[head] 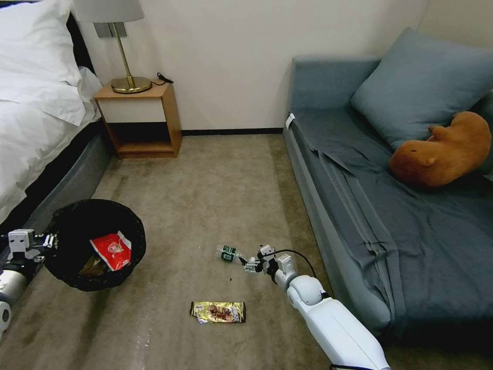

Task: Pick up the trash bin, then pick up the garbage on the floor and place it into the trash bin.

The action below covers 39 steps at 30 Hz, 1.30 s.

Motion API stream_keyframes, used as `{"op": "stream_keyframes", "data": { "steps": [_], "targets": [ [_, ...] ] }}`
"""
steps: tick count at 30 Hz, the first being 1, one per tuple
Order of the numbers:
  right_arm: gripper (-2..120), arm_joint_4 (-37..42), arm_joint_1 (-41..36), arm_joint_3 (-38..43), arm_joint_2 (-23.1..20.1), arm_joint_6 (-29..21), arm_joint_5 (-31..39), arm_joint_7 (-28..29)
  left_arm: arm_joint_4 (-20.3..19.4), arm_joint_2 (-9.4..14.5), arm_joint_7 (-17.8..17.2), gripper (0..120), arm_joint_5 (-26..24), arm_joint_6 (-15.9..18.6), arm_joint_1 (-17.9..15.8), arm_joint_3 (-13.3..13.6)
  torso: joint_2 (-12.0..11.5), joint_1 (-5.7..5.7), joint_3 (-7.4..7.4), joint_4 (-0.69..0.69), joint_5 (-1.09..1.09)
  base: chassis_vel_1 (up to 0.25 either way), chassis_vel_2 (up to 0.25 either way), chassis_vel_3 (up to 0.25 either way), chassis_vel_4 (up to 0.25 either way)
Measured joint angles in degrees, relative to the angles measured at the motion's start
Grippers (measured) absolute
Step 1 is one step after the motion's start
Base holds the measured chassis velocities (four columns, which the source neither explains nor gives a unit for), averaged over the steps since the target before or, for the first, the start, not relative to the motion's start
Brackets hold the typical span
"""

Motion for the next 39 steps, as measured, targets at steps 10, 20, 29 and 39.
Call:
{"op": "stream_keyframes", "data": {
  "steps": [10,20,29,39],
  "targets": [
    [100,-0.87,0.55,-1.74,0.42,0.00,-1.01,-0.06,0.68,0.71,0.13,4,-0.70,-0.27,0.61,-0.58,0.00,0.00,0.00,0.00,0.00,-0.056,0.050,0.056,-0.050],
    [100,0.96,3.03,-8.51,-1.92,-1.44,-2.64,-1.58,1.80,1.59,0.81,4,-1.42,-0.69,1.19,-2.03,0.00,0.00,0.00,0.01,0.00,-0.060,0.065,0.046,-0.053],
    [100,7.37,4.97,-15.53,-7.19,-3.43,-5.24,-8.30,4.11,3.06,1.37,4,-1.30,-0.83,0.45,-2.74,0.00,0.00,0.00,0.01,0.00,-0.010,0.012,0.008,-0.010],
    [100,11.65,4.39,-20.89,-12.32,-1.56,-8.25,-14.50,4.78,2.08,1.64,4,0.26,-0.83,-1.17,-1.54,0.00,0.00,0.00,-0.01,0.01,0.000,0.000,0.000,0.000]
  ]
}}
